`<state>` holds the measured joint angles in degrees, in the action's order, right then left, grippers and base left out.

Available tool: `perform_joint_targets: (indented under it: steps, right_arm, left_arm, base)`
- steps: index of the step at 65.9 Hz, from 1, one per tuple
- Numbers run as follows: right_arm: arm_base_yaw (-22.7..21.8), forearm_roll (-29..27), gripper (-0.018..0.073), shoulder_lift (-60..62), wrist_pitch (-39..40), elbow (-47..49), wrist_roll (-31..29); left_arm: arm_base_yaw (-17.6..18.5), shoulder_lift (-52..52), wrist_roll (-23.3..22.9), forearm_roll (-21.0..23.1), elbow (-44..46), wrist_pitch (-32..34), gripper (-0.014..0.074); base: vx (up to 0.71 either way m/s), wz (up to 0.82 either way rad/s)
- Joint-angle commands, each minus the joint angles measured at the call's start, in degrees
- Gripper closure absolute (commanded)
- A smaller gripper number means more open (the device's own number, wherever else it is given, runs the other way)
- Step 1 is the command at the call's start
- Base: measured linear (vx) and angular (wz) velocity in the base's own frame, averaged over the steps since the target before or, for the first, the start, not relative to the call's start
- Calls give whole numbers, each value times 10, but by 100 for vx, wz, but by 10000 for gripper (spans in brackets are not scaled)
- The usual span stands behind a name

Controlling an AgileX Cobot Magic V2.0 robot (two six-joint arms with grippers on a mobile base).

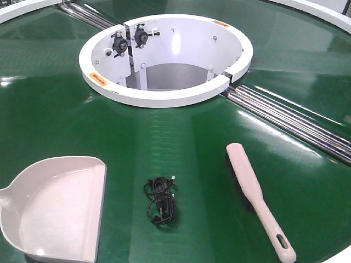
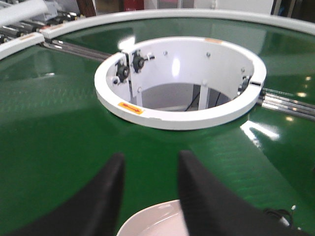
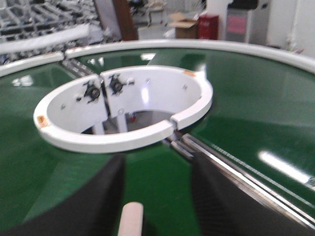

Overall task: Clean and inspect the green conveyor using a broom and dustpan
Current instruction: 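Reach the right gripper down and grasp the cream brush handle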

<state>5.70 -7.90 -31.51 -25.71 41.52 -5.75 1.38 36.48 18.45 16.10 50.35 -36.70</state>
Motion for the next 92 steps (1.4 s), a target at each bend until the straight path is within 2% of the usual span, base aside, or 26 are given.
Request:
perform_joint_targets:
  steps: [1, 6, 9, 12, 15, 23, 31, 42, 51, 56, 61, 68, 76, 81, 92]
  right_arm:
    - [10, -6, -11, -23, 42, 19, -7]
    - [9, -12, -125, -34, 41, 19, -6]
    - [9, -12, -167, -37, 40, 19, -5]
    - [9, -12, -169, -40, 35, 19, -9]
    - [10, -21, -165, -46, 8, 25, -15]
    - [10, -95, -140, -96, -118, 66, -75]
    - [10, -165, -92, -150, -153, 96, -109]
    - [10, -173, -30, -253, -192, 147, -133]
    - [15, -174, -24, -338, -232, 202, -138]
    - [43, -156, -24, -380, -229, 231, -132]
    - [83, -114, -24, -421, -223, 258, -93]
    - [137, 9, -24, -473, -223, 289, 17]
    - [165, 126, -24, -522, -261, 312, 131]
    - [160, 147, -22, -548, -278, 319, 161]
    - [152, 149, -1, -602, -301, 330, 143]
  left_arm:
    - [0, 12, 8, 15, 19, 50, 120]
    - [0, 13, 8, 15, 19, 69, -34]
    - [0, 13, 8, 15, 19, 75, -95]
    - [0, 13, 8, 15, 19, 78, -121]
    - [0, 13, 8, 15, 19, 77, -117]
    - [0, 13, 8, 15, 19, 74, -86]
    - [0, 13, 8, 15, 19, 75, -40]
    - [0, 13, 8, 14, 19, 75, 23]
    - [0, 13, 8, 14, 19, 76, 36]
    - [0, 13, 8, 14, 19, 76, 36]
    - [0, 13, 8, 14, 19, 76, 36]
    - [0, 13, 8, 14, 19, 76, 36]
    - [0, 13, 8, 14, 19, 76, 36]
    - [0, 13, 8, 14, 19, 75, 36]
    - [0, 13, 8, 14, 19, 73, 36]
  base:
    - [0, 0]
    - [0, 0]
    - [0, 0]
    - [0, 0]
    - [0, 0]
    - [0, 0]
    - [0, 0]
    - [0, 0]
    - [0, 0]
    - [0, 0]
    - [0, 0]
    - [0, 0]
    - [0, 0]
    - [0, 0]
    - [0, 0]
